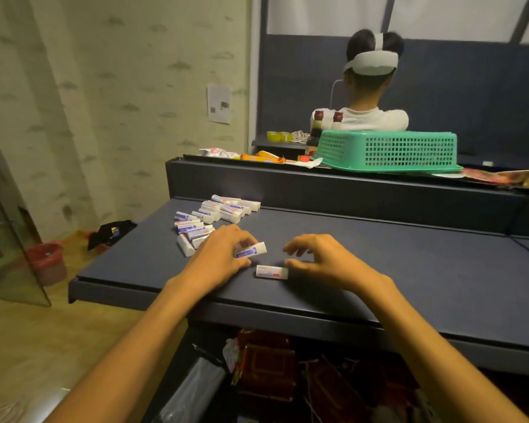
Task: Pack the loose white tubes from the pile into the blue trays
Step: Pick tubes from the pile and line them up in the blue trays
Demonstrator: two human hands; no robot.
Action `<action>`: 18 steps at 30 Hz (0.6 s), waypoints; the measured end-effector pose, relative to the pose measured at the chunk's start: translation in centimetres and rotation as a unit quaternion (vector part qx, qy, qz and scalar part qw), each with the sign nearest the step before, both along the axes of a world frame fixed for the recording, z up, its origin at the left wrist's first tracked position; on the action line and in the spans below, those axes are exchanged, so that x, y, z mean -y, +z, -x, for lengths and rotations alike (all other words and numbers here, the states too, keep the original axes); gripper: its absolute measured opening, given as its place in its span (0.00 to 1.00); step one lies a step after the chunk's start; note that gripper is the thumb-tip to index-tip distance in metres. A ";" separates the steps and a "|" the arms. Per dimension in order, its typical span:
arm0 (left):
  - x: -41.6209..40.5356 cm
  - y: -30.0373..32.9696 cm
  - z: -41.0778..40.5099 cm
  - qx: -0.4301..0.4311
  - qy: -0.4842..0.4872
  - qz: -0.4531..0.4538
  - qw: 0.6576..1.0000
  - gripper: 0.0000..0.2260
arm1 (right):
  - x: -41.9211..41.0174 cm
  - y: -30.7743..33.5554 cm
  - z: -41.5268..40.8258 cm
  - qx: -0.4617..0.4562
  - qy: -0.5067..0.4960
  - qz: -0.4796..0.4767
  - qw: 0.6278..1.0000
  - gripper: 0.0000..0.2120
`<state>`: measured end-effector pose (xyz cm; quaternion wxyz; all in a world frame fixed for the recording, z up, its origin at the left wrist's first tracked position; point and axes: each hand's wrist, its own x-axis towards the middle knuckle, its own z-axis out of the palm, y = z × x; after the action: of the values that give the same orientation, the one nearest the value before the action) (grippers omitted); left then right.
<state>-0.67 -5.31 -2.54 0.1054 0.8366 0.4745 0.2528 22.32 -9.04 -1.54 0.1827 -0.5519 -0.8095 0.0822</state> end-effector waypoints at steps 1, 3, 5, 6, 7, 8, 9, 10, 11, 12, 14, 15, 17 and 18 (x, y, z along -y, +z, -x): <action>0.1 0.1 -0.1 0.012 0.007 0.002 1.000 0.13 | 0.0 -0.1 0.1 0.002 0.004 0.006 1.000 0.15; 0.4 0.2 -0.1 0.025 0.030 0.007 0.999 0.12 | 0.1 -0.3 0.4 0.000 0.012 0.022 1.000 0.17; 0.7 0.4 0.1 0.029 0.049 0.007 0.998 0.13 | 0.3 -0.6 0.8 0.009 0.026 0.030 0.999 0.18; 0.8 0.6 0.2 0.033 0.051 0.009 0.998 0.14 | 0.3 -0.9 1.0 0.022 0.031 0.026 0.999 0.18; 1.0 0.7 0.3 0.040 0.052 0.015 0.998 0.15 | 0.4 -1.1 1.2 0.033 0.033 0.018 0.999 0.17; 1.2 0.8 0.4 0.049 0.052 0.022 0.997 0.15 | 0.4 -1.1 1.3 0.038 0.033 0.011 0.999 0.16; 1.3 0.9 0.4 0.057 0.051 0.027 0.997 0.16 | 0.4 -1.2 1.3 0.034 0.030 0.005 0.999 0.15; 1.5 1.0 0.5 0.065 0.051 0.027 0.996 0.17 | 0.4 -1.1 1.2 0.026 0.029 0.003 0.999 0.14; 1.6 1.2 0.5 0.073 0.049 0.027 0.996 0.18 | 0.5 -1.1 1.1 0.015 0.027 -0.001 1.000 0.12; 1.8 1.4 0.5 0.078 0.046 0.026 0.996 0.19 | 0.5 -1.1 0.8 0.001 0.023 -0.006 1.000 0.11; 2.2 1.8 0.3 0.081 0.037 0.031 0.996 0.20 | 0.8 -1.2 0.0 -0.043 0.009 -0.009 0.999 0.10; 2.5 2.0 0.2 0.080 0.036 0.035 0.996 0.20 | 1.0 -1.2 -0.4 -0.068 0.002 -0.007 0.998 0.10; 3.0 2.3 -0.2 0.080 0.036 0.043 0.995 0.20 | 1.3 -1.4 -1.2 -0.110 -0.008 -0.011 0.994 0.09; 3.1 2.3 -0.3 0.086 0.035 0.047 0.995 0.19 | 1.4 -1.3 -1.6 -0.124 -0.013 -0.017 0.992 0.09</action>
<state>-0.32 -8.44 -0.21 0.1759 0.7890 0.5037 0.3046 23.91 -10.46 -2.88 0.2923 -0.5450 -0.7743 0.1344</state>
